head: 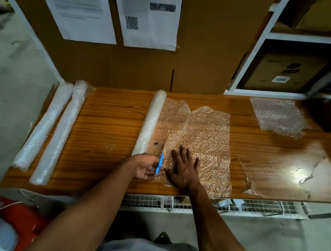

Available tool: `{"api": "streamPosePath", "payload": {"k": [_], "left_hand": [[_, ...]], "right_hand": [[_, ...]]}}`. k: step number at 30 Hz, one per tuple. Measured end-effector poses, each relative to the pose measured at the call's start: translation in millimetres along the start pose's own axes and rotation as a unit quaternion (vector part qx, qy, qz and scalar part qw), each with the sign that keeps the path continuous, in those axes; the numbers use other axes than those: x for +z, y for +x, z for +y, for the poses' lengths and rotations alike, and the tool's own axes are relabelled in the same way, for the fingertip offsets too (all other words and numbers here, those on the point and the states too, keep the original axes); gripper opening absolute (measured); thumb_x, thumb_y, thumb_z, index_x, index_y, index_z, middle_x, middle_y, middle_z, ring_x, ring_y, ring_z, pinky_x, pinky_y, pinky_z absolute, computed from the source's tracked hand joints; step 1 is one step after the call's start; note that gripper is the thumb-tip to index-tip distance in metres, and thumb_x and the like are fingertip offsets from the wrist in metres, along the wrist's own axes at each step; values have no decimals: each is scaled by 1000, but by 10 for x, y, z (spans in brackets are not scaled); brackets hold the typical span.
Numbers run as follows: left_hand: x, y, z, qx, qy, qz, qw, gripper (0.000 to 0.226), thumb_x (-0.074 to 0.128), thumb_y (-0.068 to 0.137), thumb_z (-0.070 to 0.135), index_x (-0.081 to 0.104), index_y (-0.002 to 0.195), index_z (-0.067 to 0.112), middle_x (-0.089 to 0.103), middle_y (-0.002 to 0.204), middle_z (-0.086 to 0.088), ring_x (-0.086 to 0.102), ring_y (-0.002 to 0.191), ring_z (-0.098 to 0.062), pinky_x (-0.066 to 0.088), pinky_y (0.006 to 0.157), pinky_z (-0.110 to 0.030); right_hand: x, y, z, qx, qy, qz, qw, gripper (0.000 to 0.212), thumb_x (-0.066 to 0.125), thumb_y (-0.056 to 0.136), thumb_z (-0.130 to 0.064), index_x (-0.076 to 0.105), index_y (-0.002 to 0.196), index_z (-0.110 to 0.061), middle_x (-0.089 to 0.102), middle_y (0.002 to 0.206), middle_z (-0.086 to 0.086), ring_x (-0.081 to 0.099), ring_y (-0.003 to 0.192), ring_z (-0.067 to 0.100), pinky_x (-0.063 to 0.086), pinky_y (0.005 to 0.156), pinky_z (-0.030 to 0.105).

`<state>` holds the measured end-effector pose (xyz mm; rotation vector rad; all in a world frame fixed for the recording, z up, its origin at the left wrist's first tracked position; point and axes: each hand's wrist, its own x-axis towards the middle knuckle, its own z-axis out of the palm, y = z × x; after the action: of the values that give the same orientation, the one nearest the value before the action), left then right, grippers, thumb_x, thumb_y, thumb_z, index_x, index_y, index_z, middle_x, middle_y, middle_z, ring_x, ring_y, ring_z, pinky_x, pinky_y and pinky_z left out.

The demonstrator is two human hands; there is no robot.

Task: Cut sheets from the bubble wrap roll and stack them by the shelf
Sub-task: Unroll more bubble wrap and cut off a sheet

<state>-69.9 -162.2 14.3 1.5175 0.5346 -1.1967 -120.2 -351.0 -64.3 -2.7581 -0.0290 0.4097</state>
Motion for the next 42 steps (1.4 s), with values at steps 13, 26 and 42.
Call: {"api": "streamPosePath", "payload": {"k": [13, 26, 42], "left_hand": [[14, 139, 27, 44, -2, 36, 998, 10, 64, 100, 13, 71, 105, 8, 76, 88, -11, 58, 65, -12, 38, 41, -15], [-21, 171, 120, 12, -6, -22, 1000, 11, 62, 102, 23, 72, 105, 17, 76, 109, -11, 65, 89, -17, 52, 64, -27], [-29, 380, 298, 52, 22, 23, 998, 11, 62, 101, 12, 71, 98, 5, 74, 86, -10, 62, 55, -6, 31, 40, -12]], "right_hand": [[63, 50, 218, 74, -56, 65, 994, 69, 3, 107, -62, -14, 165, -29, -18, 173, 4, -19, 159, 27, -10, 126, 61], [52, 25, 190, 79, -64, 68, 993, 69, 1, 106, -62, -16, 164, -28, -21, 172, 5, -19, 159, 26, -9, 127, 60], [57, 14, 194, 85, -53, 73, 992, 72, 2, 104, -64, -10, 166, -29, -18, 173, 2, -19, 160, 25, -5, 128, 60]]}}
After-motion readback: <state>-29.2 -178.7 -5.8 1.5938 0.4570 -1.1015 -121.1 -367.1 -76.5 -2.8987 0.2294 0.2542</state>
